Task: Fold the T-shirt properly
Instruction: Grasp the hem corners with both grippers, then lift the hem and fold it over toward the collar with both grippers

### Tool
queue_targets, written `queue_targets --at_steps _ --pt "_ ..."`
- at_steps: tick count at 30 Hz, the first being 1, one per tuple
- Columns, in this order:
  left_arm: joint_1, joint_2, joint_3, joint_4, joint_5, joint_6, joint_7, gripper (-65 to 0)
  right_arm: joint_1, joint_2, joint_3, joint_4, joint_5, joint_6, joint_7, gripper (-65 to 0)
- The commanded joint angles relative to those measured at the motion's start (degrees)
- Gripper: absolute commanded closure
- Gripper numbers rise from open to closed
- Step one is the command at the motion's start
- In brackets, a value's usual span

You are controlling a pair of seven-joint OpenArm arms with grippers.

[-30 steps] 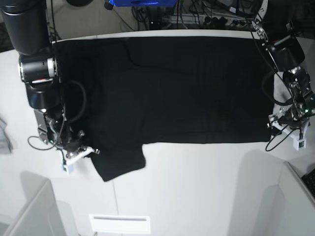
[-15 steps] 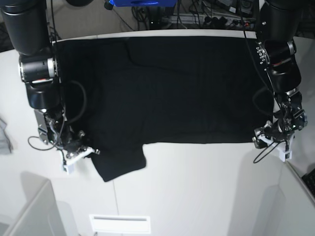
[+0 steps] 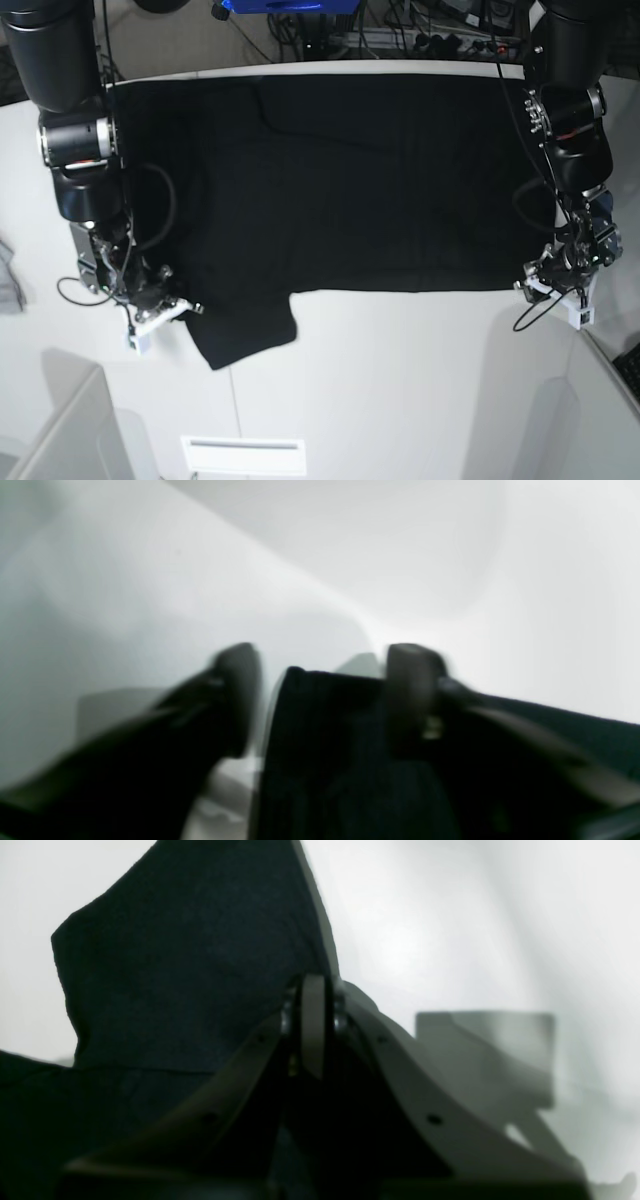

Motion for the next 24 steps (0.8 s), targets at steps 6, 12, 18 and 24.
queue_targets --at_steps 6,12,18,24 --pt "1.7 -0.4 0.12 0.63 0.31 -0.24 2.38 -2.8 1.05 0.6 0.35 0.88 0.41 -0.03 0.3 0.0" --pt "1.79 -0.57 0.12 2.48 0.05 -0.24 2.46 0.0 -0.01 0.78 0.35 4.22 0.41 -0.03 0.3 0.0" --pt "4.95 -0.4 -0.15 11.97 -0.04 -0.24 2.9 0.0 -2.56 1.13 0.35 10.99 0.23 -0.03 0.21 0.0" --pt "5.92 -0.4 -0.59 15.93 -0.12 -0.24 5.54 0.0 -4.93 2.1 0.35 17.14 0.14 -0.03 0.21 0.0"
